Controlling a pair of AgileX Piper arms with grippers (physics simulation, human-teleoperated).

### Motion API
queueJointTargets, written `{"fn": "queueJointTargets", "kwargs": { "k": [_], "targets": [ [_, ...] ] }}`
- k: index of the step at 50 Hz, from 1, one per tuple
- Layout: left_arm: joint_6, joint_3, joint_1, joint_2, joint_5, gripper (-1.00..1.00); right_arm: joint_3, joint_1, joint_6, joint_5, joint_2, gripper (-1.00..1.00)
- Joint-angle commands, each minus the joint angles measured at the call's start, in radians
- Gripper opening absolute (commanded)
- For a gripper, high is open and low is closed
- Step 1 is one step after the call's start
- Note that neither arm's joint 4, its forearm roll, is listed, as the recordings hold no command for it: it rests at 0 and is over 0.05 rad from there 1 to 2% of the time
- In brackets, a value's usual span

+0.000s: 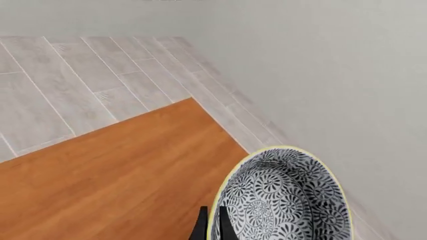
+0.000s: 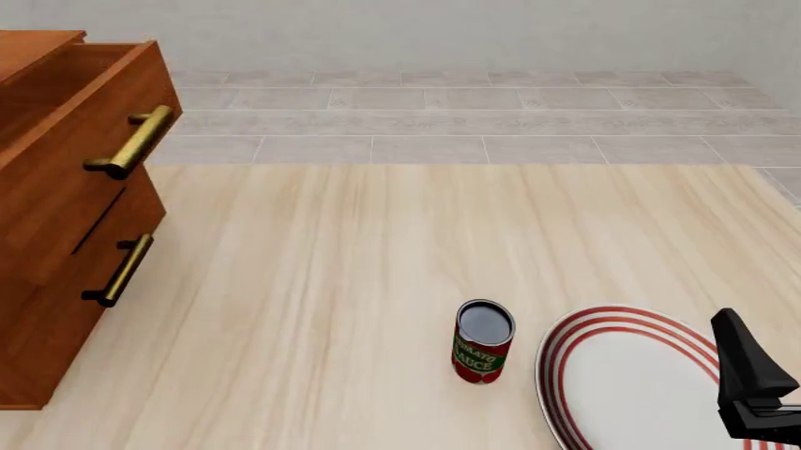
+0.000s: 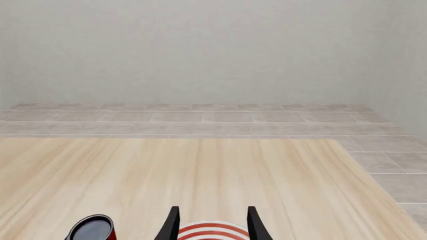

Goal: Put the bowl on top of the cabinet.

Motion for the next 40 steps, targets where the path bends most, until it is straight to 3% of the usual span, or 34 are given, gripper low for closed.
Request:
{"fn": "queueJointTargets", "kwargs": {
  "k": [1, 40],
  "targets": [
    [-0.005, -0.036, 0.033, 0.035, 0.0, -1.0, 0.0, 0.0, 0.0, 0.0, 0.0, 1.0],
    [-0.018, -0.045, 0.042, 0.132, -0.039, -1.0, 0.0, 0.0, 0.0, 0.0, 0.0, 1.0]
  ]
}}
